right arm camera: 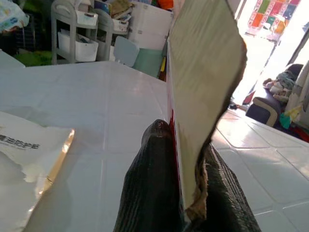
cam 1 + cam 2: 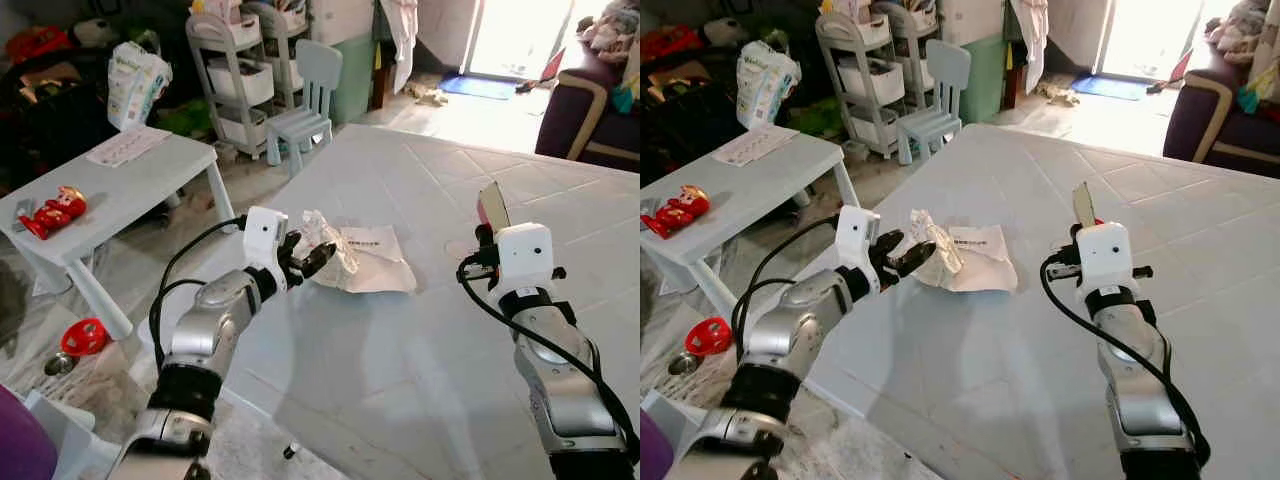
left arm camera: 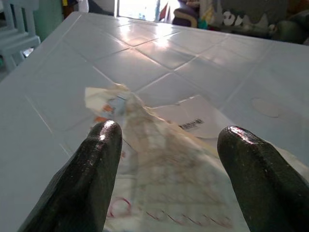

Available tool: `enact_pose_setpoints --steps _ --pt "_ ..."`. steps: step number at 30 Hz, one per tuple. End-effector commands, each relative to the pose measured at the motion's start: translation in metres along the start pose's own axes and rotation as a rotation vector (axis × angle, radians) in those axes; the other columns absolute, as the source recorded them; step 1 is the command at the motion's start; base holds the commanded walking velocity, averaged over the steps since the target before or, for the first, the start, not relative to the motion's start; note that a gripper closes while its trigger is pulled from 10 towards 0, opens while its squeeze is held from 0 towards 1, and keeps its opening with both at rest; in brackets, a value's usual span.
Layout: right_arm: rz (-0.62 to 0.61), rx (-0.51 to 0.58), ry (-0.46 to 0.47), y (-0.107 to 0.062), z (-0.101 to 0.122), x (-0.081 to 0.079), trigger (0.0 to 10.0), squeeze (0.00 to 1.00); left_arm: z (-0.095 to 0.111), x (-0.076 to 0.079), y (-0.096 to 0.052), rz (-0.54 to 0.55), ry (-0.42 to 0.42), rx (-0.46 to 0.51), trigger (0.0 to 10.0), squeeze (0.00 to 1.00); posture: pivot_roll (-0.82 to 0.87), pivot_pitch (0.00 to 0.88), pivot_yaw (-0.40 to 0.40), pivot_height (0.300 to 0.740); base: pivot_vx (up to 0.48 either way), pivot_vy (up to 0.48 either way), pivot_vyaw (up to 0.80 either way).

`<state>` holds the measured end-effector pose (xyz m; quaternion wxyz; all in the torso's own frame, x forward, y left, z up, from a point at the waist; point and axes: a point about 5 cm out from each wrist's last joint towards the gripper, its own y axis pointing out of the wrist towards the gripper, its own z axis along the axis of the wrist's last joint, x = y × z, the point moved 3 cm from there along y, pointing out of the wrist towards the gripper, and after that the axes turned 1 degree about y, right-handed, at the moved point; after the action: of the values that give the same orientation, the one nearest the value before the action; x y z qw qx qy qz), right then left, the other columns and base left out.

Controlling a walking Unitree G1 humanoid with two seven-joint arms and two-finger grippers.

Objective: Picking trash to rubbish bin

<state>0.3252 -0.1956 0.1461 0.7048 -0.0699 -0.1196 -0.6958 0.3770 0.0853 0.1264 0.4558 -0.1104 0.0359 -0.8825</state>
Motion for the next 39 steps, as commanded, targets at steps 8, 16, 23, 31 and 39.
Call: enact_pose_setpoints --steps 8,16,23,31,39 --pt "0.006 0.013 -0.008 -0.003 0.005 -0.002 10.0 0.0 -0.017 -0.004 0.016 0.053 -0.008 -0.165 10.0 0.0 -0.07 0.0 0.042 0.74 0.0 0.0 0.0" --pt "0.008 0.014 -0.009 -0.001 0.006 -0.003 10.0 0.0 -0.031 0.0 0.02 0.033 -0.002 -0.237 8.6 0.0 -0.07 0.0 0.046 0.74 0.0 0.0 0.0" --pt "0.012 0.007 0.001 -0.002 0.003 -0.008 10.0 0.0 -0.041 -0.005 0.017 0.051 -0.025 -0.243 0.0 0.0 -0.06 0.0 0.051 0.74 0.0 0.0 0.0" --pt "0.017 0.003 0.014 -0.001 0.001 -0.012 10.0 0.0 -0.047 -0.01 0.011 0.059 -0.045 -0.232 0.0 0.0 -0.05 0.0 0.05 0.74 0.0 0.0 0.0" --pt "0.029 0.0 0.023 -0.002 0.0 -0.017 10.0 0.0 -0.048 -0.011 0.009 0.052 -0.049 -0.223 0.0 0.0 -0.04 0.0 0.052 0.74 0.0 0.0 0.0"
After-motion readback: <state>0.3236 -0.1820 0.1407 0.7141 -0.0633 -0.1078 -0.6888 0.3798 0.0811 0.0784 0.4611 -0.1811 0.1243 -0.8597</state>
